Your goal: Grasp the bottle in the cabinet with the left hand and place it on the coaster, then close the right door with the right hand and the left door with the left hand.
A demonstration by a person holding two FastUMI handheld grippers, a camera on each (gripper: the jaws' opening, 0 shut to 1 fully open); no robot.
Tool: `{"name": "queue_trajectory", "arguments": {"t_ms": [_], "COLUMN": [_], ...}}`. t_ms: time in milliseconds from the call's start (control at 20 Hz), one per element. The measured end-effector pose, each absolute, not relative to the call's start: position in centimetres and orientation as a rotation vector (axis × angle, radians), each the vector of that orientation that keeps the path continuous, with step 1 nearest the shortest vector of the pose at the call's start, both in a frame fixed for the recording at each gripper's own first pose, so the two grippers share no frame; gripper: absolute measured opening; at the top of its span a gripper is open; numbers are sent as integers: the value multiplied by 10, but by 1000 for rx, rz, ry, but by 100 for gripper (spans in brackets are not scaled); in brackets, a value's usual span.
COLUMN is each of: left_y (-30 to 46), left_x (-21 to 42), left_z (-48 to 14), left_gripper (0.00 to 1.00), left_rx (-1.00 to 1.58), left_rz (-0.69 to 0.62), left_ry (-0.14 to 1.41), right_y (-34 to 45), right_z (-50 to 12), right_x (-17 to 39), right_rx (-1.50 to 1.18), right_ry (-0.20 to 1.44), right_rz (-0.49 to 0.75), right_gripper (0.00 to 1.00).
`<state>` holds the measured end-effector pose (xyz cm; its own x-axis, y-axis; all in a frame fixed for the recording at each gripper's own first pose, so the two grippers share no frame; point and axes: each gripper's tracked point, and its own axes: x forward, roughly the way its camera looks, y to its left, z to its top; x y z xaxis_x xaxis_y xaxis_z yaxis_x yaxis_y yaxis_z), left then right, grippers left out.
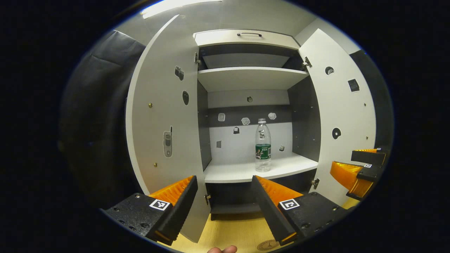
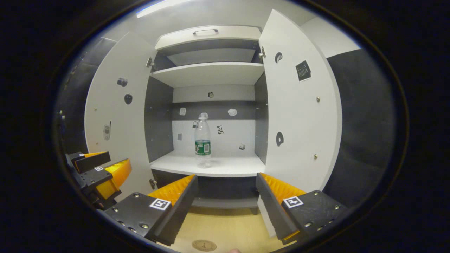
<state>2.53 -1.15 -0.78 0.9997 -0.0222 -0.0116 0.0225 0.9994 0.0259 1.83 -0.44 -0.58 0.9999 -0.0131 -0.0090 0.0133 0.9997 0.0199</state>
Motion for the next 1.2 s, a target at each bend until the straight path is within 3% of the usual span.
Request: {"name": "queue_trajectory", "arguments": {"t_ms": [450,1200], "left_y": [-24,-109], "left_x": [52,190], "left_z": [-14,-19], "left_gripper": [98,97], "left_rx": [25,40], "left_rz": [-45,-198], "left_ry": [25,27], "right_y": [-8,-29], "right_z": [-7,-11], "right_x": [24,25], "right_rx": [22,20], "right_ry": [20,67], "right_rz": [-16,-73], "right_gripper": [100,100]}}
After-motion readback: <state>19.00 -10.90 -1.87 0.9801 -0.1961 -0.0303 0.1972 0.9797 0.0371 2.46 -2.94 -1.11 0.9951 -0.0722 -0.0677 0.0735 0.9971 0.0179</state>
